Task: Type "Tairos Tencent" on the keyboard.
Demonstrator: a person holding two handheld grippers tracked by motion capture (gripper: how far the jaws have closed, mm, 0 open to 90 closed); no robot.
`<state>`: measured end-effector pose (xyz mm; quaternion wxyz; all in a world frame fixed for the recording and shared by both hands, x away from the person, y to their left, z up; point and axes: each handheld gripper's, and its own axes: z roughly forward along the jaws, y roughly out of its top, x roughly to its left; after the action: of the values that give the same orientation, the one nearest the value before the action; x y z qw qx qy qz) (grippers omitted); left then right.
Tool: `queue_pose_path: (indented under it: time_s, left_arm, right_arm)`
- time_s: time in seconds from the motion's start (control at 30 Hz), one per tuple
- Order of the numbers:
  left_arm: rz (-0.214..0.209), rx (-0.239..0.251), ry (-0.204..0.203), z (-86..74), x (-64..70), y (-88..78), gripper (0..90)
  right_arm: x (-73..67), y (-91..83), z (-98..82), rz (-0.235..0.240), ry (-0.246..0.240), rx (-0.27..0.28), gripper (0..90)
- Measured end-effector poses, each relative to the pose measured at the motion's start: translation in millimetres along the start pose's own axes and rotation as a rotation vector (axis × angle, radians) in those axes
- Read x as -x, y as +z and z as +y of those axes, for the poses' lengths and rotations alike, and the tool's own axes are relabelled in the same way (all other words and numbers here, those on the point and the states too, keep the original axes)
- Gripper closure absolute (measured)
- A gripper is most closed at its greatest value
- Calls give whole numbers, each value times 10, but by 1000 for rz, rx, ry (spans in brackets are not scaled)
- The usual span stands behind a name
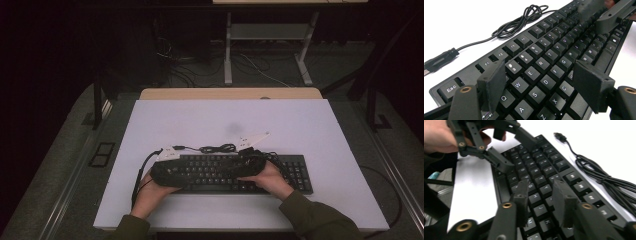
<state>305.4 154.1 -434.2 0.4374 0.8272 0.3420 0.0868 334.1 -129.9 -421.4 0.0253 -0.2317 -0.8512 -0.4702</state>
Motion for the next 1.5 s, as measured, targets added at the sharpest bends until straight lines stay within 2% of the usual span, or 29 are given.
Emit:
queue_pose_path:
  time_s: [0.43,0.63,1.07,1.5]
  left_arm:
    - [2,7,-1,-3,0,-5,236]
    - [7,11,0,1,4,-11,236]
    - [9,11,3,2,7,-14,236]
    - [10,12,5,3,13,-16,237]
  right_arm:
    - [-96,66,-7,35,-40,-36,891]
    - [-113,109,-23,27,-58,-66,895]
    - [-140,211,-62,7,-65,-136,895]
    - [-151,252,-78,4,-67,-156,895]
